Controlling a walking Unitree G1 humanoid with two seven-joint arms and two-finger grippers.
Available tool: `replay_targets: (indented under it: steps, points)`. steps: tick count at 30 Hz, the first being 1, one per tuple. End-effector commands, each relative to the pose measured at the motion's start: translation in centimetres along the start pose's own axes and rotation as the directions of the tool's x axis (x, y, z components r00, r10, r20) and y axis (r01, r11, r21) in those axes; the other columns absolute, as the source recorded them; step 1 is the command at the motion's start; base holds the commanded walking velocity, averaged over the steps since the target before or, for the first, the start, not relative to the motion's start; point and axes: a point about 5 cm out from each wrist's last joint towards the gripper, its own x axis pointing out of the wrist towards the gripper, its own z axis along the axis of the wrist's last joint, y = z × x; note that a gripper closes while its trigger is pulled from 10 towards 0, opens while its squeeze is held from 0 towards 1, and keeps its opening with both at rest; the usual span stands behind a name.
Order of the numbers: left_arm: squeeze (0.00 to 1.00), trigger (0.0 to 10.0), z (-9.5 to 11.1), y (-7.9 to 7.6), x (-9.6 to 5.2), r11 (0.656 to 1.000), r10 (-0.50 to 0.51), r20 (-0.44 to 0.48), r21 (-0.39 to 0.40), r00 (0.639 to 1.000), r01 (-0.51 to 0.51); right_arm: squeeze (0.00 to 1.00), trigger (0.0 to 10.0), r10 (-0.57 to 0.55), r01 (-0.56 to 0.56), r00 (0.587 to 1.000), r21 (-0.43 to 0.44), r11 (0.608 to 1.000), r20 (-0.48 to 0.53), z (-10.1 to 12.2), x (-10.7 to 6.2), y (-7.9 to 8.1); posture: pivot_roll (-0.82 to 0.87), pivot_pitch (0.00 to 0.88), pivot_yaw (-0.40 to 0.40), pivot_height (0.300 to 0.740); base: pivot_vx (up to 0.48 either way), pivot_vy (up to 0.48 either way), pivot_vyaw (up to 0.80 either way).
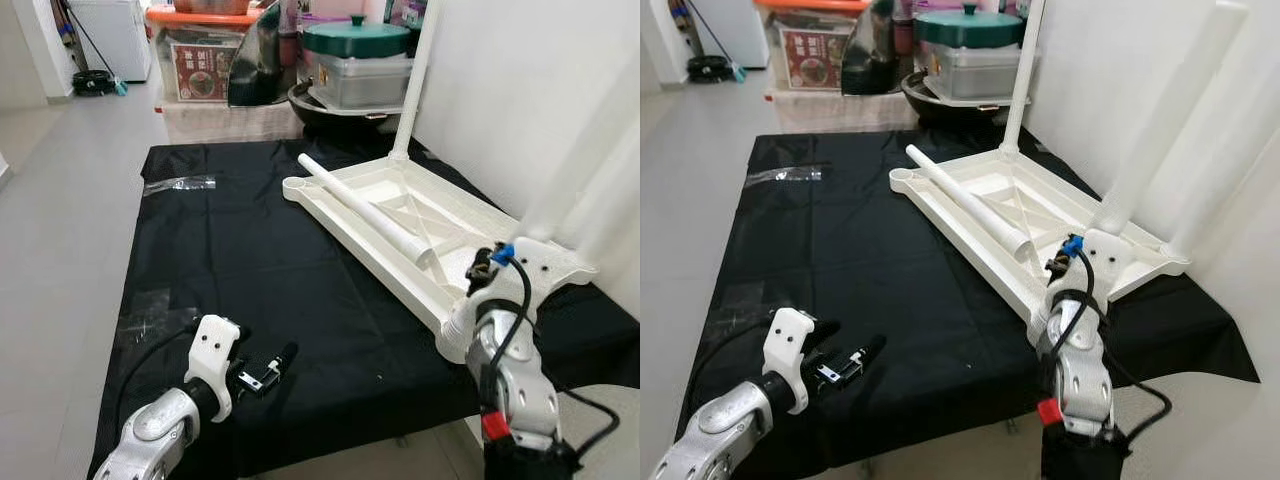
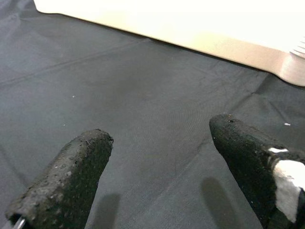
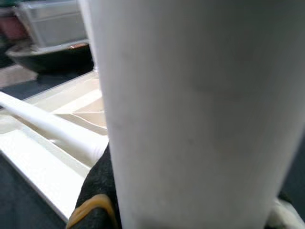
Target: Building children table
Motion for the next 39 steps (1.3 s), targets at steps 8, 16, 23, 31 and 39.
replay_targets:
  steps: [8,16,23,31,39]
  points:
    - [0.0,10.0,-0.5,-0.3,-0.2,1.0,-0.001,-0.022,0.001,1.0,0.001,0.0,10.0,0.108,-0.102,0.983,0.046,0.994,-0.149,-2.2,2.6,-0.9,0.04,0.0,-0.108,0.74,0.0,0.0,0.0]
    - [0.0,10.0,-0.6,-0.5,-0.1,1.0,-0.01,-0.028,0.0,1.0,0.01,0.0,10.0,0.39,-0.379,0.915,0.111,0.919,-0.101,-2.1,3.1,-1.1,0.04,0.0,-0.104,0.74,0.0,0.0,0.0]
    - [0.0,10.0,-0.5,-0.4,-0.1,1.0,-0.01,-0.032,0.004,0.999,0.01,0.0,10.0,0.56,-0.556,0.824,0.06,0.829,-0.088,-2.1,2.8,-1.2,0.04,0.0,-0.103,0.74,0.0,0.0,0.0]
    - [0.0,10.0,-0.4,-0.4,-0.2,1.0,-0.01,-0.031,0.007,0.999,0.01,0.0,10.0,0.649,-0.665,0.742,-0.061,0.745,-0.167,-2.7,3.4,-2.7,0.06,0.0,-0.107,0.74,0.0,0.0,0.0]
    - [0.0,10.0,-0.4,-0.1,-0.3,1.0,-0.005,-0.033,0.013,0.999,0.006,0.0,10.0,0.704,-0.724,0.686,-0.076,0.686,-0.186,-1.0,4.8,-5.4,0.06,0.0,-0.102,0.74,0.0,0.0,0.0]
